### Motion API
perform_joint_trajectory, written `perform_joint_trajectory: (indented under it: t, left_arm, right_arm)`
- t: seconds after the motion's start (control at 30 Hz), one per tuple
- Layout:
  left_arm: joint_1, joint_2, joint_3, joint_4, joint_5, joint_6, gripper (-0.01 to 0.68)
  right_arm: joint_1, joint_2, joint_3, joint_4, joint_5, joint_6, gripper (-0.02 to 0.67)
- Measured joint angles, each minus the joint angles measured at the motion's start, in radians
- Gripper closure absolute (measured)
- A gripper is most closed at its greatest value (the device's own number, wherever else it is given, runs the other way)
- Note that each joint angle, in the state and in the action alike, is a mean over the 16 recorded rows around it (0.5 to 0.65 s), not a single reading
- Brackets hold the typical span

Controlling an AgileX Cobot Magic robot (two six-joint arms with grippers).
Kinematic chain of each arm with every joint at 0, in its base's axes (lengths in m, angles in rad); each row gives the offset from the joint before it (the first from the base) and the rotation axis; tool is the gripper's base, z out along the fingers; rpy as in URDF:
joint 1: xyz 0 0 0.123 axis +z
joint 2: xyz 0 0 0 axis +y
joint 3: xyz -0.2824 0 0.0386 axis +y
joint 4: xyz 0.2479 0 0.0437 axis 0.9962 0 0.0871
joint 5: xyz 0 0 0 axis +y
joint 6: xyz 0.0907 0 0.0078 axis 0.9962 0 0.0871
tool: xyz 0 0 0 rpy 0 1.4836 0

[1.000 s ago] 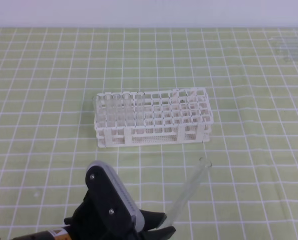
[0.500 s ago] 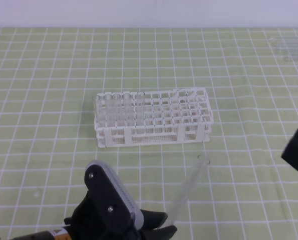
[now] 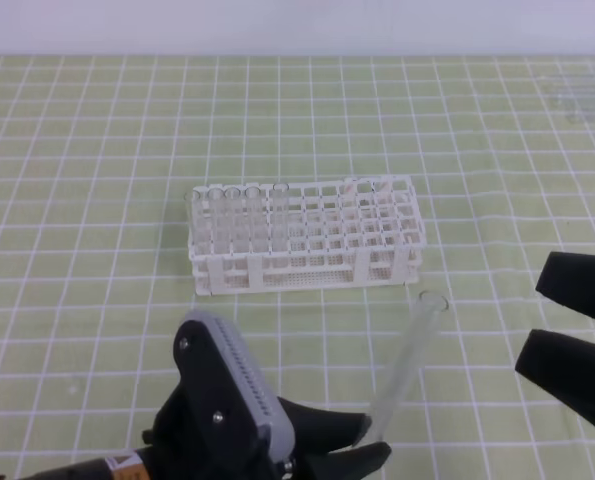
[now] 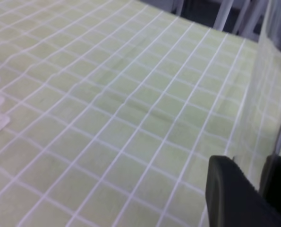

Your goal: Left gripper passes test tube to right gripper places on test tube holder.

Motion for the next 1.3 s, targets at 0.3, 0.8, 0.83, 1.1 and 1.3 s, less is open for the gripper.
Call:
perform_joint_trajectory:
  t: [0.3, 0.8, 0.83, 1.1, 1.3]
  left_arm:
    - [0.0, 0.102, 0.0, 0.0, -0.172, 0.003, 0.572]
    - [0.0, 0.196, 0.0, 0.0, -0.361, 0.024, 0.58]
    - [0.0, 0.196, 0.0, 0.0, -0.362, 0.027, 0.578]
    - [0.001, 0.194, -0.001, 0.0, -0.366, 0.043, 0.58]
    - [0.001, 0.193, -0.001, -0.001, -0.37, 0.047, 0.591]
  right_arm:
    - [0.0, 0.0, -0.001, 0.017, -0.002, -0.033, 0.125]
    - [0.007, 0.024, -0.001, -0.033, -0.028, -0.04, 0.125]
    - [0.009, 0.03, -0.001, -0.035, -0.027, -0.04, 0.125]
    - [0.023, 0.086, -0.001, -0.035, -0.012, -0.063, 0.125]
    - [0.029, 0.114, -0.001, -0.034, 0.004, -0.084, 0.125]
